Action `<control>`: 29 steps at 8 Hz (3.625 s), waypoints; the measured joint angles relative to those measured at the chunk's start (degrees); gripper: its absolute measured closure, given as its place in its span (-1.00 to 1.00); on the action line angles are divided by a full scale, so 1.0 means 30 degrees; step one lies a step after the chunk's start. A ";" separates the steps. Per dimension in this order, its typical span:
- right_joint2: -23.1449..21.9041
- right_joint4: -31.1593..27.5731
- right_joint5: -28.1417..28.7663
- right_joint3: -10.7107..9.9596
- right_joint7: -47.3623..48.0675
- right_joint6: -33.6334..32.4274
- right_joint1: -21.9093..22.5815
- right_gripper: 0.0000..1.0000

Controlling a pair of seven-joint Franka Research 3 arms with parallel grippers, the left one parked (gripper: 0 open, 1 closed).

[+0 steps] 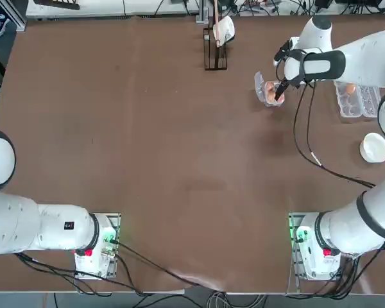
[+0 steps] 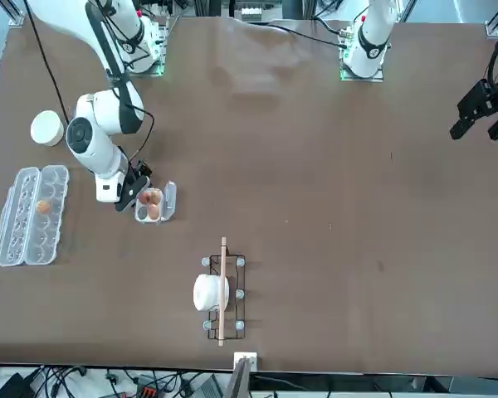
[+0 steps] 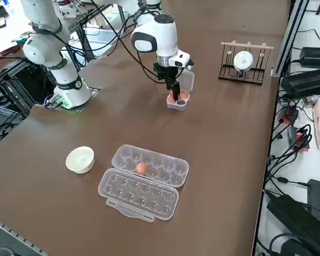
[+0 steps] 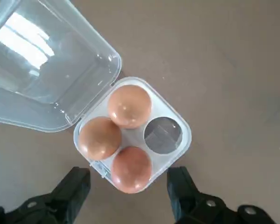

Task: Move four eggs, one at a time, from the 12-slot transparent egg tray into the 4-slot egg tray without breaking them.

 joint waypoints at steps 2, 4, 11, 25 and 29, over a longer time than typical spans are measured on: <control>-0.0770 0.0789 -0.0001 -0.0431 -0.0001 -0.1716 -0.0246 -1.00; -0.1653 0.2899 -0.0139 -0.0783 -0.1518 -0.5285 -0.1765 -1.00; -0.1715 0.5872 -0.0228 -0.0950 -1.5728 -0.7573 -0.7944 -1.00; 0.5646 1.0497 -0.0463 -0.0809 -2.6274 -0.6363 -1.1610 -1.00; 0.6149 1.0320 -0.0277 -0.0616 -2.6280 -0.6288 -1.1624 -0.89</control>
